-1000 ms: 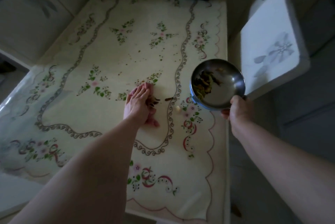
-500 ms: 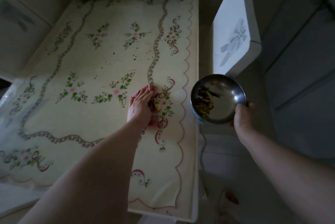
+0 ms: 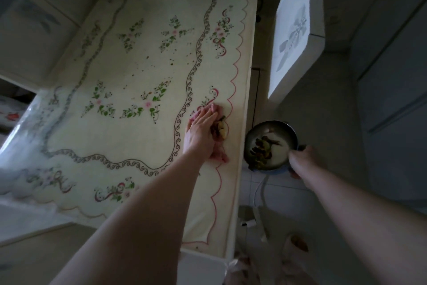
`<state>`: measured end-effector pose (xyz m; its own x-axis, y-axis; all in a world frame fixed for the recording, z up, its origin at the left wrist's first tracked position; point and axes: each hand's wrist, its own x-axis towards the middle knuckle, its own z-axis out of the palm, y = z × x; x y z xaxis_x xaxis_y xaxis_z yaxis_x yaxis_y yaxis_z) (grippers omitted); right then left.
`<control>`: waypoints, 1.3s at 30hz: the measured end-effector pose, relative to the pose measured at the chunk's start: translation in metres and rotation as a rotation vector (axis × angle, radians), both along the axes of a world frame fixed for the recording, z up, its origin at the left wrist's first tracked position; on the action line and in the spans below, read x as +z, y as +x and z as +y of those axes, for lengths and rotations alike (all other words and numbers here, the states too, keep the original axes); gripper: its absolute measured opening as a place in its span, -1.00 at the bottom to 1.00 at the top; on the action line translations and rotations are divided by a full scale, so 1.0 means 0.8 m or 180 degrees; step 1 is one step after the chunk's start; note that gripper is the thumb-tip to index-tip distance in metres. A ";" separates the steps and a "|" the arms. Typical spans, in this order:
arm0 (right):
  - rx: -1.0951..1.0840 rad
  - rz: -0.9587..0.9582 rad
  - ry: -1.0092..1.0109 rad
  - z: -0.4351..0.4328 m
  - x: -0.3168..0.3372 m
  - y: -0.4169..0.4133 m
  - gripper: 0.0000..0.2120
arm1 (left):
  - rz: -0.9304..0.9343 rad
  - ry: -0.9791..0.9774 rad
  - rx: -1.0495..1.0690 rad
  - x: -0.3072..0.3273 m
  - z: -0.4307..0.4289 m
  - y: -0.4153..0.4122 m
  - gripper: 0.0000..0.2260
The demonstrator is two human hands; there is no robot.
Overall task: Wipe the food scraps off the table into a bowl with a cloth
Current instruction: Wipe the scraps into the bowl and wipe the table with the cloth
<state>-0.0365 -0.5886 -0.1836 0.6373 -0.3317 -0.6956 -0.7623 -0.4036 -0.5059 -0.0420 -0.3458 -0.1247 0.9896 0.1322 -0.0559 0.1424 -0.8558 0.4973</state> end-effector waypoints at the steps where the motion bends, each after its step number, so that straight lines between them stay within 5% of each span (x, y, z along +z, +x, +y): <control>1: 0.0043 0.0050 0.0084 0.002 -0.004 -0.001 -0.60 | -0.0021 -0.0035 -0.0006 -0.001 -0.009 -0.003 -0.55; 8: -0.0004 0.0184 0.0362 0.020 0.019 -0.007 -0.70 | -0.0134 -0.0424 -0.0172 0.003 -0.069 -0.024 -0.56; 12: -0.0061 0.0131 0.0434 0.019 0.015 -0.009 -0.68 | 0.0261 -0.0532 -0.0336 0.007 -0.096 -0.039 -0.20; 14: -0.0048 0.0115 0.0425 0.017 0.016 -0.012 -0.67 | 0.0342 -0.0571 -0.0323 0.010 -0.110 -0.042 -0.32; 20: -0.0211 0.0026 0.0494 -0.002 0.022 -0.020 -0.66 | 0.0181 -0.1709 0.0690 0.046 -0.128 -0.024 -0.73; 29: -0.0433 -0.0489 0.0094 -0.030 0.055 -0.008 -0.49 | -0.0307 -0.3638 0.2178 0.098 -0.063 -0.013 -0.70; 31: -0.0542 -0.0541 0.0327 -0.014 0.086 -0.011 -0.58 | -0.0365 -0.3919 0.2730 0.103 -0.025 -0.024 -0.73; 33: -0.0638 -0.0610 0.0704 0.017 0.122 -0.017 -0.88 | -0.0199 -0.4017 0.3123 0.103 0.016 -0.045 -0.76; 35: -0.0617 -0.0740 0.0920 0.045 0.142 -0.019 -0.92 | 0.0131 -0.3547 0.3389 0.106 0.047 -0.066 -0.80; 37: -0.0565 -0.0879 0.1049 0.081 0.147 -0.018 -0.89 | 0.0646 -0.1529 0.3258 0.095 0.082 -0.092 -0.71; 39: -0.0537 -0.0969 0.1060 0.117 0.149 -0.015 -0.90 | 0.0803 0.0383 0.2296 0.079 0.101 -0.112 -0.48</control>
